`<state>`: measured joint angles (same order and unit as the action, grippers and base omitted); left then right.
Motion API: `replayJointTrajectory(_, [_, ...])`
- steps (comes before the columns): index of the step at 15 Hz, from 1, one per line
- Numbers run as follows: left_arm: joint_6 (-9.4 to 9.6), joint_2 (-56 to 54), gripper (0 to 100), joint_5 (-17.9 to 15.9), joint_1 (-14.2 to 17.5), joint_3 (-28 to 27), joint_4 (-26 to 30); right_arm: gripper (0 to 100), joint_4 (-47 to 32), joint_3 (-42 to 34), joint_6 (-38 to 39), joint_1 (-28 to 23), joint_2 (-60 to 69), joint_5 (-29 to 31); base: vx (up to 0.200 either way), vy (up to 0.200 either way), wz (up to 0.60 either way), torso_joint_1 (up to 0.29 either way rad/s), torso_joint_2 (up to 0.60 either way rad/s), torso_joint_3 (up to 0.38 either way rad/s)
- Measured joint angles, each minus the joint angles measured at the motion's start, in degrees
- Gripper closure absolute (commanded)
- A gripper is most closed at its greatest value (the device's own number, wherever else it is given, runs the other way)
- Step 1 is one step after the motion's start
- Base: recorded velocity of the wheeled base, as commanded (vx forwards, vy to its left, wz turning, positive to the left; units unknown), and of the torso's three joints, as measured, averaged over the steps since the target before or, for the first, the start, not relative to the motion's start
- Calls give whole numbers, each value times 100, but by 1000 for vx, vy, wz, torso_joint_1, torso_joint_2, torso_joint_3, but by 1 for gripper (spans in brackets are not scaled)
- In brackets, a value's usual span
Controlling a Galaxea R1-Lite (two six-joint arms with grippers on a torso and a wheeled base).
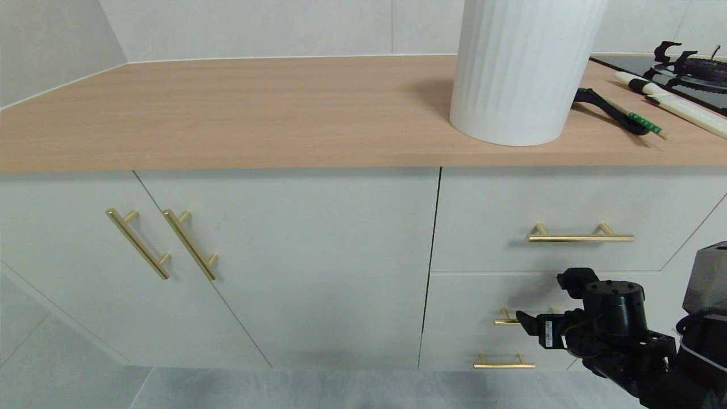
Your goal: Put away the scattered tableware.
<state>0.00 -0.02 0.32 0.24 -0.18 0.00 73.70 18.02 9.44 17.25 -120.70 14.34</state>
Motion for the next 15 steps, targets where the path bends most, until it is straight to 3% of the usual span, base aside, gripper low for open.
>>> replayJointTrajectory(3, [-2,0,0,1,-2,0,0,0,395,-5,4,-33,-284,200,0,0,0,0,0,0])
replayJointTrajectory(10, [0,0,0,1,0,0,0,0,406,-116,-107,-59,-553,169,0,0,0,0,0,0])
replayJointTrajectory(15, [0,0,0,1,0,0,0,0,-221,-322,-385,-55,-157,16,0,0,0,0,0,0])
